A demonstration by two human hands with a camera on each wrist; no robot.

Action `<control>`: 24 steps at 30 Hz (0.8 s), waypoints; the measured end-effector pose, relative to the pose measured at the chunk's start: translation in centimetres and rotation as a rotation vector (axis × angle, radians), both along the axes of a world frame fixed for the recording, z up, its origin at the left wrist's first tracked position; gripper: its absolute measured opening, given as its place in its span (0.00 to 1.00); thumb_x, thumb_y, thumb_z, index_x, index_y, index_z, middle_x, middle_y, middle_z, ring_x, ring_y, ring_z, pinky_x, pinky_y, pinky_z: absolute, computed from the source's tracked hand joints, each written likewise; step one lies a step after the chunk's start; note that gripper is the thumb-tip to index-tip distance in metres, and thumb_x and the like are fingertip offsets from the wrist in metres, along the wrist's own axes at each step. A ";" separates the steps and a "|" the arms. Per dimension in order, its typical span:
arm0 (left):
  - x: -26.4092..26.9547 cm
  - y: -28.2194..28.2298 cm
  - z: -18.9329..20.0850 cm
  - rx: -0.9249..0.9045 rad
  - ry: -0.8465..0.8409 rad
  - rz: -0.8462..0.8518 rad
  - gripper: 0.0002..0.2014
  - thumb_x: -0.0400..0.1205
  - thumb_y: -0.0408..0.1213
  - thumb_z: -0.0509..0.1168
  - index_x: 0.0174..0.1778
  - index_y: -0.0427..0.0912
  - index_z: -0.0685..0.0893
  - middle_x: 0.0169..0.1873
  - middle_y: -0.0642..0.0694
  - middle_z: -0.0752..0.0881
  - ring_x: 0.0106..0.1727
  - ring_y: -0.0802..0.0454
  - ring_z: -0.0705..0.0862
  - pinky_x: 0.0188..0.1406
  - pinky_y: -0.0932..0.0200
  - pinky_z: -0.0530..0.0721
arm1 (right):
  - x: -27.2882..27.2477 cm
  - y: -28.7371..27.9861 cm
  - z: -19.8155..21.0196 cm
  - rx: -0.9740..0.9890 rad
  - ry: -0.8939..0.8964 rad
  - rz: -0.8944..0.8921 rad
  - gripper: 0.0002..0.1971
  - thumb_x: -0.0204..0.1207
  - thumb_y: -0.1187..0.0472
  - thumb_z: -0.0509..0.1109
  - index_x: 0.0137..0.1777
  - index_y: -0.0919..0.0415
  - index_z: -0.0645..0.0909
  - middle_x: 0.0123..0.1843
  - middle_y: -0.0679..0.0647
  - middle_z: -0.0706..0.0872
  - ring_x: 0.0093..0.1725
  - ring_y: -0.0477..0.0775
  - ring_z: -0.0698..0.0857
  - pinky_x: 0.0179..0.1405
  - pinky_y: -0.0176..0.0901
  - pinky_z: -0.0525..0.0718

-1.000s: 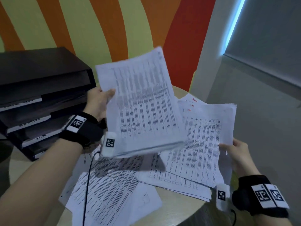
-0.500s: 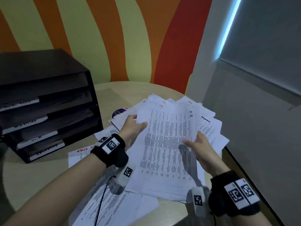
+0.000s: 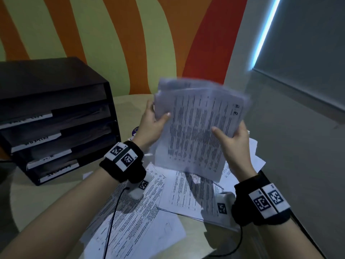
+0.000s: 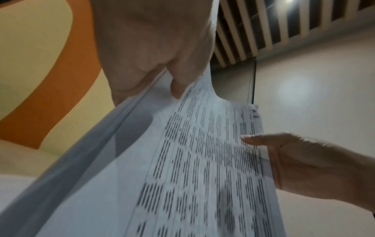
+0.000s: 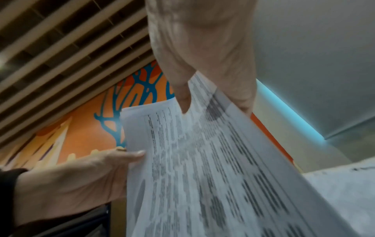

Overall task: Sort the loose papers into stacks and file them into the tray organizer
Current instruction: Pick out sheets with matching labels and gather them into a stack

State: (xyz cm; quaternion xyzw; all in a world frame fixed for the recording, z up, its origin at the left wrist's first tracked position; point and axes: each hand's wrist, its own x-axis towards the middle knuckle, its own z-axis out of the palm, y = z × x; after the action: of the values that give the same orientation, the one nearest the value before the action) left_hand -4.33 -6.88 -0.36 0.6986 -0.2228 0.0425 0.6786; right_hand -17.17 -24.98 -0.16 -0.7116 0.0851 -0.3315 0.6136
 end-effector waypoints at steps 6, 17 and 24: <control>0.8 0.2 -3.8 0.334 0.170 -0.153 0.19 0.85 0.39 0.62 0.70 0.45 0.66 0.63 0.43 0.81 0.63 0.45 0.82 0.66 0.40 0.81 | 0.6 -2.4 -3.1 0.041 0.317 -0.079 0.07 0.80 0.70 0.67 0.56 0.65 0.83 0.44 0.51 0.89 0.45 0.54 0.89 0.42 0.42 0.86; 3.6 0.1 -7.7 1.319 0.031 -0.170 0.65 0.64 0.70 0.73 0.86 0.39 0.46 0.84 0.39 0.55 0.84 0.38 0.56 0.81 0.40 0.62 | -4.8 -11.4 -7.0 0.137 0.576 -0.476 0.10 0.75 0.79 0.65 0.54 0.74 0.82 0.51 0.71 0.86 0.45 0.60 0.82 0.45 0.51 0.77; 2.3 -3.0 -7.7 1.523 -0.062 -0.190 0.29 0.72 0.50 0.71 0.63 0.38 0.72 0.56 0.38 0.79 0.52 0.40 0.81 0.41 0.52 0.80 | -6.0 -12.6 -8.5 0.223 0.597 -0.481 0.13 0.79 0.76 0.66 0.62 0.74 0.81 0.52 0.65 0.83 0.47 0.61 0.82 0.49 0.49 0.76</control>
State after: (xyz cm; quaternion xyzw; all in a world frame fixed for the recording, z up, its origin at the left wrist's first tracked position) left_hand -2.06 -9.84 -8.11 0.9496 -0.2684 -0.1617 0.0042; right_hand -23.15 -37.63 -8.65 -0.6653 0.4592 -0.2333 0.5404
